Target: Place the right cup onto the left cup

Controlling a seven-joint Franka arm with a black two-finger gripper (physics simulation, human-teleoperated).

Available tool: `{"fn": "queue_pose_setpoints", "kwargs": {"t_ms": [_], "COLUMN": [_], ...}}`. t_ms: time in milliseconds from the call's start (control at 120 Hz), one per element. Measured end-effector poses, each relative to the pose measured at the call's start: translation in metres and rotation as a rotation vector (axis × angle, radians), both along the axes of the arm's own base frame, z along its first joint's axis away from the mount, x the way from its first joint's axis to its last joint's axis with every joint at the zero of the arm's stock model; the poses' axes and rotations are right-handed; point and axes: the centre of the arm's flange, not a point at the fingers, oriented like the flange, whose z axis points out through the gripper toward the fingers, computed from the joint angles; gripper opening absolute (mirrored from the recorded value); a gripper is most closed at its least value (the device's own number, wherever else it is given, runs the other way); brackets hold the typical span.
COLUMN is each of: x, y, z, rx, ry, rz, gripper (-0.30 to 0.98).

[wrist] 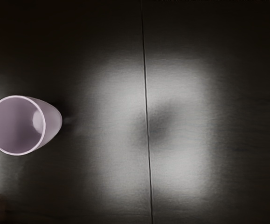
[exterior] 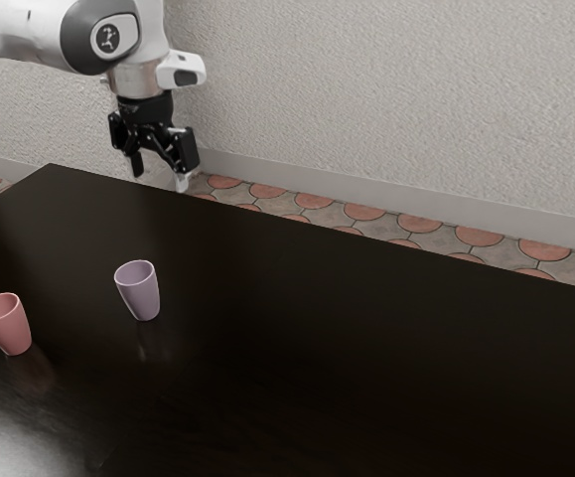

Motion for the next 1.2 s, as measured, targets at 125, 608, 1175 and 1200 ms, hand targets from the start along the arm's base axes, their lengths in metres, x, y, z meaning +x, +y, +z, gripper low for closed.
{"fn": "queue_pose_setpoints", "kwargs": {"t_ms": [125, 608, 1175, 1200], "x": [0.001, -0.008, -0.011, -0.010], "y": [0.028, 0.031, 0.036, 0.038], "z": [0.000, -0.076, -0.134, -0.135], "rx": [0.006, -0.036, -0.078, -0.078], "ry": [-0.006, 0.048, 0.034, 0.033], "rz": [0.049, 0.073, 0.109, 0.114], "gripper": [0.69, 0.67, 0.46, 0.46]}}
